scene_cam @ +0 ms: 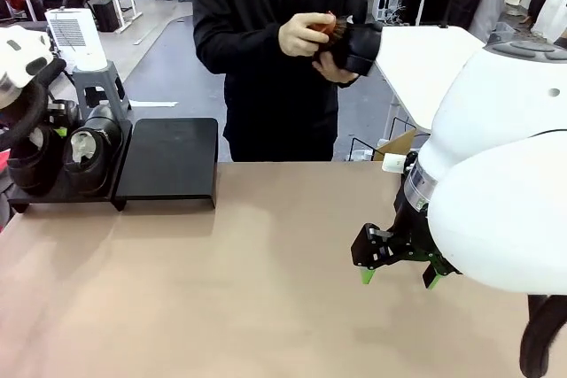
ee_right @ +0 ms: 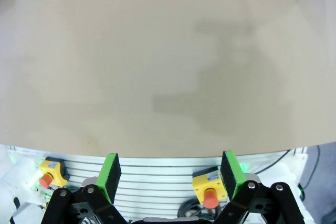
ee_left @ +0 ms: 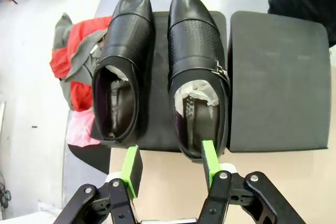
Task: Organize the shoes by placing them on the stand.
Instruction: Pick up one Shoe and place it in the middle of the table.
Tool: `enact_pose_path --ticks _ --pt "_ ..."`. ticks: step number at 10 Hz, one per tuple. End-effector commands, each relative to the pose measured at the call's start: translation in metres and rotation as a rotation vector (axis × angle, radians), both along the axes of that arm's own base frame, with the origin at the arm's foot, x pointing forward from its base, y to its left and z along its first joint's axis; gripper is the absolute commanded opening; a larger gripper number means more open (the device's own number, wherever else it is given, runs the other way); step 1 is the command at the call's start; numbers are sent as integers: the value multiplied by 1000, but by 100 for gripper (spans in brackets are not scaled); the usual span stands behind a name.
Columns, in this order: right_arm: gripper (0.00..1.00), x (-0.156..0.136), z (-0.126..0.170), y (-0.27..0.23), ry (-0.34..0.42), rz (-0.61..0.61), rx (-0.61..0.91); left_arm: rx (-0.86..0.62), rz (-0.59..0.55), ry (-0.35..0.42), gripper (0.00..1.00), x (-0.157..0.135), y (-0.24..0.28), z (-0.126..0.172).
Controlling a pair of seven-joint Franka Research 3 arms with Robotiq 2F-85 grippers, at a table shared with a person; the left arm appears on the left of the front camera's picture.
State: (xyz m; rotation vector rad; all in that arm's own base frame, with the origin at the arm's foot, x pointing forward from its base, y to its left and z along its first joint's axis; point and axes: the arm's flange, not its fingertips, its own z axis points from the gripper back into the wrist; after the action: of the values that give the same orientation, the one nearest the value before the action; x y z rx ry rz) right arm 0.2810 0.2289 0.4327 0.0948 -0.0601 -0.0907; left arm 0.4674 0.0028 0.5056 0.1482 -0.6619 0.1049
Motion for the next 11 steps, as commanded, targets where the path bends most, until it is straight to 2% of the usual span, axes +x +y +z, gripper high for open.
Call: enact_pose_path --ticks 1,5,6,7,8,9,10,11 --pt "100 1 1 -2 2 16 15 28 8 -8 61 15 3 -4" --pt "100 1 1 -2 2 16 15 6 7 5 61 13 6 -6" --pt "100 1 1 -2 2 16 15 -44 -55 -5 61 -10 -18 23" --pt "100 1 1 -2 2 16 15 -85 -90 24 61 -33 -28 45" --pt "100 1 1 -2 2 16 15 -157 -115 140 61 -50 -32 61" --pt "100 1 1 -2 2 16 15 -217 -119 217 61 -66 -34 72" --pt "100 1 1 -2 2 16 15 -258 -134 287 61 -78 -38 76" --pt "100 1 1 -2 2 16 15 -218 -103 314 61 -77 -35 75"
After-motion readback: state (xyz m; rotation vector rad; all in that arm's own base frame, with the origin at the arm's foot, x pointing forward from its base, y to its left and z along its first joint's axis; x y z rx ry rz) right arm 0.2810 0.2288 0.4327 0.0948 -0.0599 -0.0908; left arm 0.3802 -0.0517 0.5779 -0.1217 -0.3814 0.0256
